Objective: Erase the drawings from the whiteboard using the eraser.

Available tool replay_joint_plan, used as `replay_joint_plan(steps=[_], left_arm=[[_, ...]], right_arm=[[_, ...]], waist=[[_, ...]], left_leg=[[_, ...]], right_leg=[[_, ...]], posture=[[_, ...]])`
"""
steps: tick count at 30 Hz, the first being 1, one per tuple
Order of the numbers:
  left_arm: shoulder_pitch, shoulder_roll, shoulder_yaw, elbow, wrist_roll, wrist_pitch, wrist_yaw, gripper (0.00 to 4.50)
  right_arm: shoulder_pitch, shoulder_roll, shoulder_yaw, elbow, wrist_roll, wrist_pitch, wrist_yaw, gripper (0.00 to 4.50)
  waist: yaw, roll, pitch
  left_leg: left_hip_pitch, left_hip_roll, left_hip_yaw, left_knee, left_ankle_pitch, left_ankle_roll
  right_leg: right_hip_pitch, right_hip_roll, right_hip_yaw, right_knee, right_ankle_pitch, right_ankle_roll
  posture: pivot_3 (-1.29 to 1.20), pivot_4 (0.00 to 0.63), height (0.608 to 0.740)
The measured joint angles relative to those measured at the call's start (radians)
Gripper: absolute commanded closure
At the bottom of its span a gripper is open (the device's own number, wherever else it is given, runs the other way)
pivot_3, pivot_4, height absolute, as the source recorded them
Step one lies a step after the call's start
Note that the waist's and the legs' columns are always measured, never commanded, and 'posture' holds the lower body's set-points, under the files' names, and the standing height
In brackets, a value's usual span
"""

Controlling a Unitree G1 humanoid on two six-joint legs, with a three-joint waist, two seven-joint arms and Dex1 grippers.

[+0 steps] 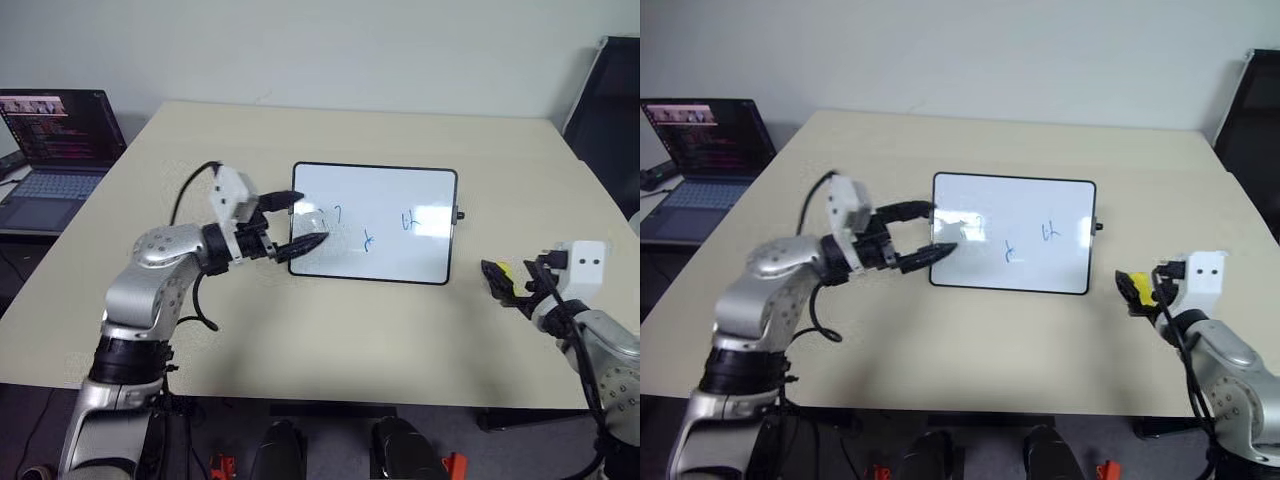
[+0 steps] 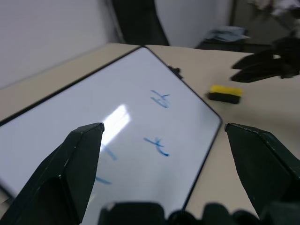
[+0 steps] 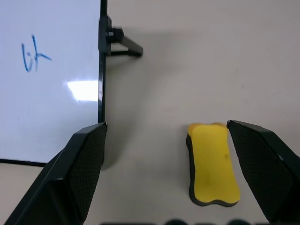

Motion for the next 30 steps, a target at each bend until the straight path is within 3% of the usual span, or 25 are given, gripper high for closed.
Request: replay_joint_plan(steps=[5,19,23,29,30], left_arm=[[-0.035,-0.002,-0.081,0.016,0.027,-0.027,-0.106,0.0],[-0.033,-0.005,-0.075,0.014,0.033,-0.033,-0.115,0.0],[-0.032,0.004,-0.067,0.013,0.033,-0.031,-0.103,0.0],[-0.027,0.005,-0.066,0.009,0.033,-0.02,-0.094,0.0],[-0.025,0.005,-0.066,0.009,0.033,-0.019,-0.093,0.0]], right_arm=[[-0.053,0.0,0.045,0.096,-0.079,-0.006,-0.023,0.03],[-0.098,0.023,0.092,0.258,-0.185,-0.09,0.011,0.03],[-0.102,0.025,0.094,0.305,-0.202,-0.099,0.017,0.97],[-0.105,0.032,0.085,0.313,-0.212,-0.11,0.022,3.17],[-0.106,0.034,0.082,0.313,-0.212,-0.111,0.023,3.37]], waist=[[-0.004,0.0,0.0],[-0.002,0.001,0.0],[-0.001,0.001,0.0],[-0.002,0.001,0.0],[-0.002,0.001,0.0]], left_leg=[[0.0,0.001,0.0,-0.001,0.0,0.0],[0.0,0.001,-0.001,-0.001,0.0,0.0],[0.0,0.001,-0.001,-0.001,0.0,0.0],[0.0,0.001,-0.001,-0.001,0.0,0.0],[0.0,0.001,-0.001,-0.001,0.0,0.0]], right_leg=[[-0.001,0.001,0.0,0.001,0.0,0.0],[-0.001,0.001,0.0,0.002,0.0,0.001],[-0.001,0.001,0.0,0.003,0.0,0.001],[-0.001,0.001,0.0,0.003,0.0,0.001],[-0.001,0.001,0.0,0.003,0.0,0.001]], posture=[[0.0,0.15,0.74],[0.0,0.15,0.74],[0.0,0.15,0.74],[0.0,0.15,0.74],[0.0,0.15,0.74]])
